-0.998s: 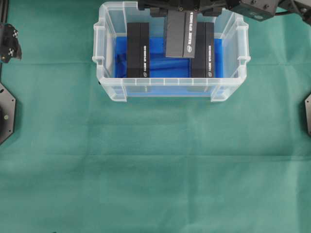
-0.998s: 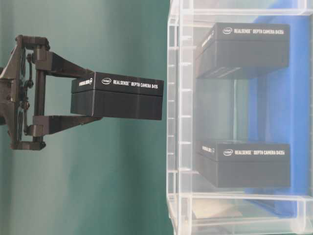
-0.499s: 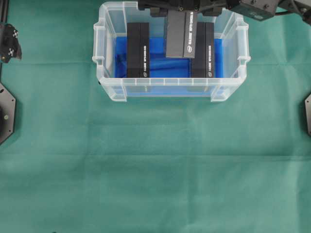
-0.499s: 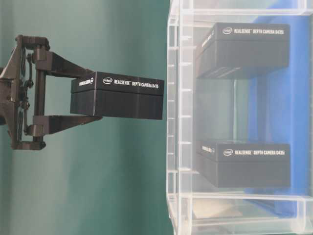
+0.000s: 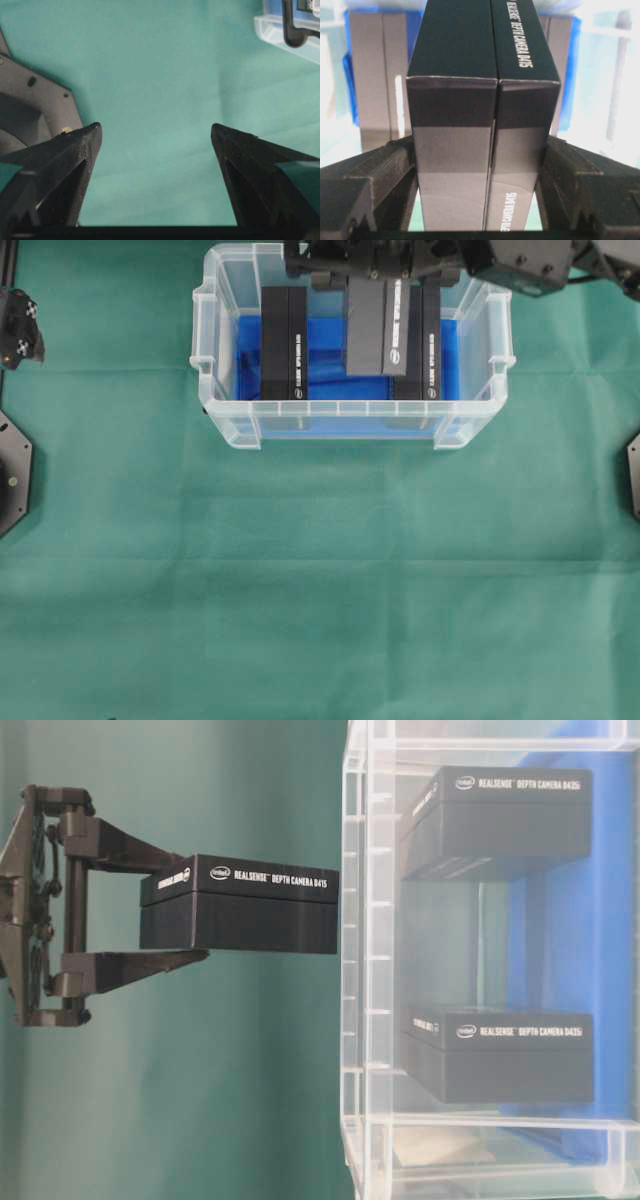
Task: Take out the box from the case.
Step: 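Close the right gripper on the middle box and lift it upward, then carry the held box out of the bin toward the table front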
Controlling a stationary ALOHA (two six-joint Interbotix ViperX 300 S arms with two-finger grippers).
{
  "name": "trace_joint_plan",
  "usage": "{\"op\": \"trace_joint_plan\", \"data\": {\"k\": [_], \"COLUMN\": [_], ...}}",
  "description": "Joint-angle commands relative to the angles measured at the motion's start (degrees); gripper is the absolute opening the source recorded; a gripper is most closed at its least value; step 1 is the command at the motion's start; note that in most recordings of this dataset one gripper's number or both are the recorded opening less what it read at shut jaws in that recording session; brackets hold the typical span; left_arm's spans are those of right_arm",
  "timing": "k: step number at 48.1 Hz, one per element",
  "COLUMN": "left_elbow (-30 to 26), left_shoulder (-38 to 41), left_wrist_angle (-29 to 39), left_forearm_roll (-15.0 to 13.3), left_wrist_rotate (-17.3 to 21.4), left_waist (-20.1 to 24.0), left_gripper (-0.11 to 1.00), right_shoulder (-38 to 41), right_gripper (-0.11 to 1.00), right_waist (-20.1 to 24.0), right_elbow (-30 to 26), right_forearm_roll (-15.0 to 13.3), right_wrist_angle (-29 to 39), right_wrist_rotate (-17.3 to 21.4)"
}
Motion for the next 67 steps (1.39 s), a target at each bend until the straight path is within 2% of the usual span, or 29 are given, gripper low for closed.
{"op": "trace_joint_plan", "data": {"k": [1, 16, 34, 53, 61, 67], "left_elbow": [-0.70, -0.70, -0.70, -0.70, -0.70, -0.70], "left_shoulder": [0.00, -0.09, 0.00, 0.00, 0.00, 0.00], "left_wrist_angle": [-0.18, -0.18, -0.18, -0.18, -0.18, -0.18], "left_forearm_roll": [0.18, 0.18, 0.18, 0.18, 0.18, 0.18], "left_wrist_rotate": [0.09, 0.09, 0.09, -0.18, -0.26, -0.26], "left_waist": [0.18, 0.18, 0.18, 0.18, 0.18, 0.18], "left_gripper": [0.90, 0.90, 0.90, 0.90, 0.90, 0.90], "right_shoulder": [-3.16, -3.16, -2.90, -2.37, -1.23, 0.35], "right_gripper": [0.67, 0.67, 0.67, 0.67, 0.67, 0.67], "right_waist": [1.23, 6.59, 14.85, 23.91, 27.42, 29.09], "right_elbow": [-1.58, -1.58, -1.58, -1.58, -3.25, -5.62], "right_forearm_roll": [-0.35, -0.35, -1.67, -1.67, -1.67, -1.58], "right_wrist_angle": [0.18, 1.23, 2.37, 3.96, 4.04, 4.31], "right_wrist_rotate": [0.53, 5.19, 11.69, 20.83, 24.35, 25.40]}}
